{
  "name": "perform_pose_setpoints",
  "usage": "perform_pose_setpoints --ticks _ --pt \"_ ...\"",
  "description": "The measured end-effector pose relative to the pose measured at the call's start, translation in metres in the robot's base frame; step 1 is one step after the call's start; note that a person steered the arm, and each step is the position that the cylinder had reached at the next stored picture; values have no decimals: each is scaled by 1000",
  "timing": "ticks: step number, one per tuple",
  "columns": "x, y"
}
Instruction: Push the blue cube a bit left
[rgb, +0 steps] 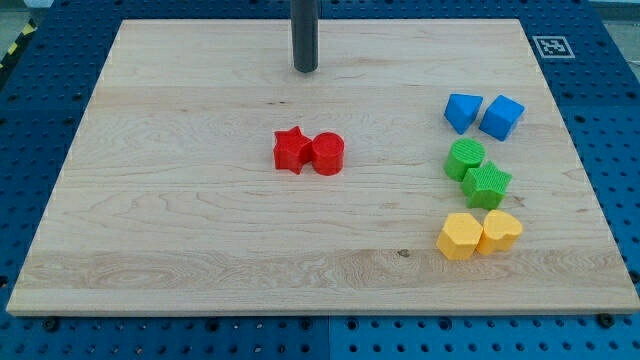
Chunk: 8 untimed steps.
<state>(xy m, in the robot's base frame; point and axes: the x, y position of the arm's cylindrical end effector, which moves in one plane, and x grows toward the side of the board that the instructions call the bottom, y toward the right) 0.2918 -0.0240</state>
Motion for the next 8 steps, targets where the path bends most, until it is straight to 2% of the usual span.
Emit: perform_pose_setpoints --ticks 8 --pt "-4 6"
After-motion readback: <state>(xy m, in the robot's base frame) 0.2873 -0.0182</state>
